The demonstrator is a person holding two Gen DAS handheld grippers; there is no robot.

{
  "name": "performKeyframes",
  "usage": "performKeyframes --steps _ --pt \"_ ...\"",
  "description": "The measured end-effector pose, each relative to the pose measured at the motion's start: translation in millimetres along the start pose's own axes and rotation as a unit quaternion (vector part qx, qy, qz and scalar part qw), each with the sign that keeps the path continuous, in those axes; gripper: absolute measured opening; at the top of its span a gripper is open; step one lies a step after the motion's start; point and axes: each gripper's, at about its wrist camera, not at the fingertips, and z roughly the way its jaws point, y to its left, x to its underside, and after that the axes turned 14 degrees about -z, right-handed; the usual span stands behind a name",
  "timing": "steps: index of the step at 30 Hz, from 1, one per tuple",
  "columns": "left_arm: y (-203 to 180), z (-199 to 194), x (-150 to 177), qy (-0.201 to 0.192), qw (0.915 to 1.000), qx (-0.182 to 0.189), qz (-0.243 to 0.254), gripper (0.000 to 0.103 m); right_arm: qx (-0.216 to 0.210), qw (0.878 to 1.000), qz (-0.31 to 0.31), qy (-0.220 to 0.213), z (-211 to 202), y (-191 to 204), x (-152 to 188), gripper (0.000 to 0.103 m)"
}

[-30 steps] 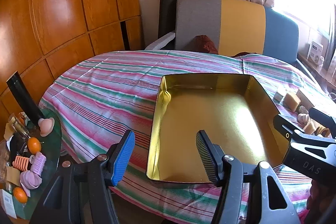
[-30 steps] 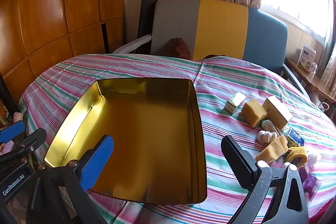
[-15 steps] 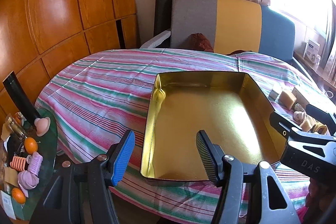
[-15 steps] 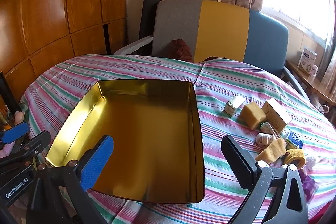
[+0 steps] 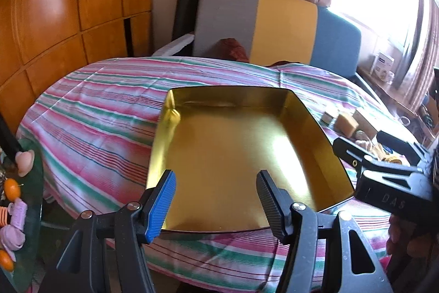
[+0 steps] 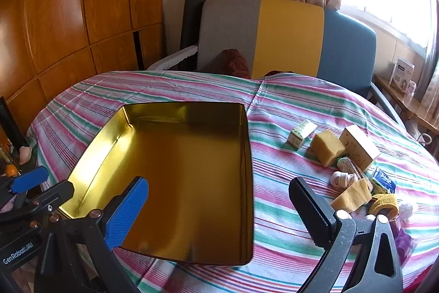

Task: Organize objects
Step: 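Move both tools from the gold tray toward the cluster of items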

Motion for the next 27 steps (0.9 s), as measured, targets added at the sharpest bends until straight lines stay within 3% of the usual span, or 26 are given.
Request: performKeyframes --steps 4,7,13,16,21,24,27 --pt "-5 4 -1 0.018 0.9994 0.026 0.012 0.061 0.004 1.0 -0.005 0.0 -3 -19 3 0.103" --pt "-11 7 -2 0.032 0.9983 0.046 0.017 0.068 0.019 1.0 0.013 0.0 -8 -54 9 0.103" --pt "-33 10 -8 0.046 0.995 0.081 0.036 0.078 0.096 0.993 0.062 0.028 -18 -148 33 0.103" --pt "-55 9 -11 0.05 0.9911 0.108 0.059 0.082 0.134 0.983 0.12 0.05 -18 -209 55 0.103" --pt "-101 19 -10 0.096 0.9792 0.144 0.107 0.082 0.171 0.966 0.179 0.069 -10 -270 92 0.103" --pt "-134 28 -2 0.127 0.9693 0.162 0.135 0.081 0.143 0.952 0.261 0.072 -6 -298 115 0.103" --pt "-164 33 8 0.142 0.9602 0.176 0.164 0.081 0.132 0.945 0.294 0.06 -10 -309 120 0.103"
